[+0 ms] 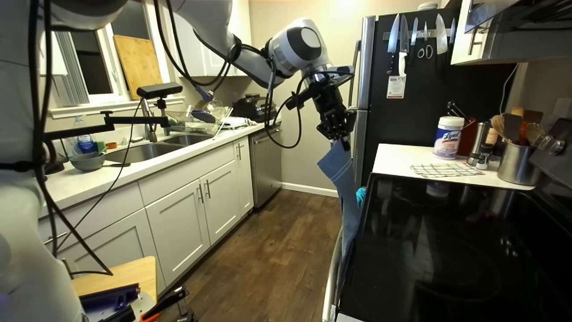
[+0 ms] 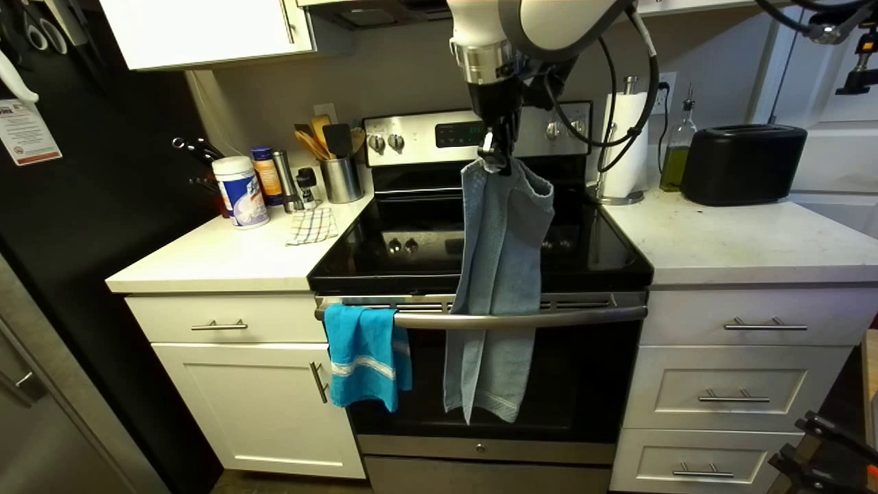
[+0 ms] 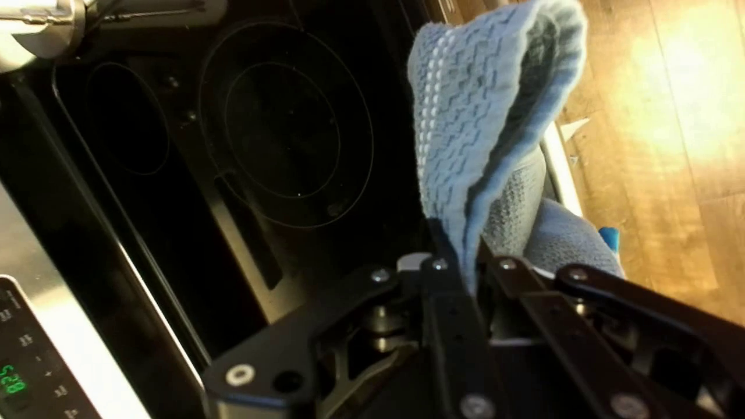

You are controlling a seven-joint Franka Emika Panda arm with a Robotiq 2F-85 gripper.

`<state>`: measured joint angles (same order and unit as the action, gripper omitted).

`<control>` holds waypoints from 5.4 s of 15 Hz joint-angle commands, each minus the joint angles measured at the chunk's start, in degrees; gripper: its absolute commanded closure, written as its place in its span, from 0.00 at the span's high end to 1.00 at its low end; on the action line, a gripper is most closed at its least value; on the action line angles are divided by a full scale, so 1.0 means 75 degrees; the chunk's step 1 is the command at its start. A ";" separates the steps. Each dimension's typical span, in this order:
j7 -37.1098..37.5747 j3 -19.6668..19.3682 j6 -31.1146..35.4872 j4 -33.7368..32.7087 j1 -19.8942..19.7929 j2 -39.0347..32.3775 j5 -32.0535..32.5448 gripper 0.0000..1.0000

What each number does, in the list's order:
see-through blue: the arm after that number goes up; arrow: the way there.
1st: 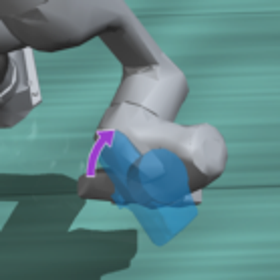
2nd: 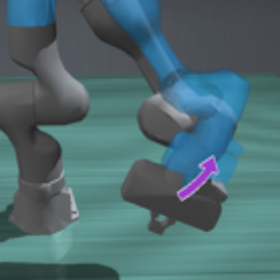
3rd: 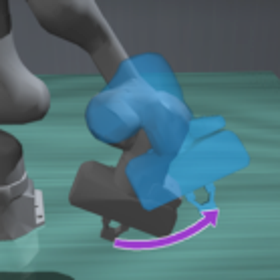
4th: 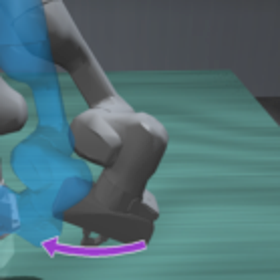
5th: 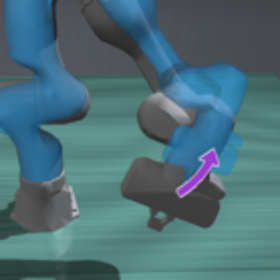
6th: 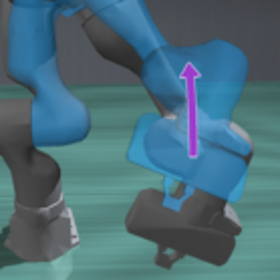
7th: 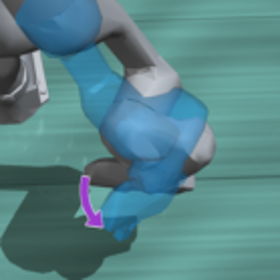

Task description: Remove the light blue towel from the stove and hang it on the oven handle

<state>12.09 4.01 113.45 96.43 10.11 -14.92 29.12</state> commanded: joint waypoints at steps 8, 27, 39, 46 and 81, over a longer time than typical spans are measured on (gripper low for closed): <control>-0.1082 0.0403 0.0477 0.1630 0.0412 0.0094 0.0736 0.02; -0.2036 0.1187 0.0399 0.0105 0.1851 -0.2566 0.0871 0.02; -0.2075 0.1149 0.0321 -0.0614 0.2365 -0.3531 0.0871 0.02; -0.2074 0.1146 0.0266 -0.0559 0.2517 -0.3737 0.0919 0.02; 0.0809 0.0465 0.0821 -0.0152 0.2758 -0.3545 0.1034 1.00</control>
<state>15.15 8.22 116.89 91.27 30.31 -44.14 36.54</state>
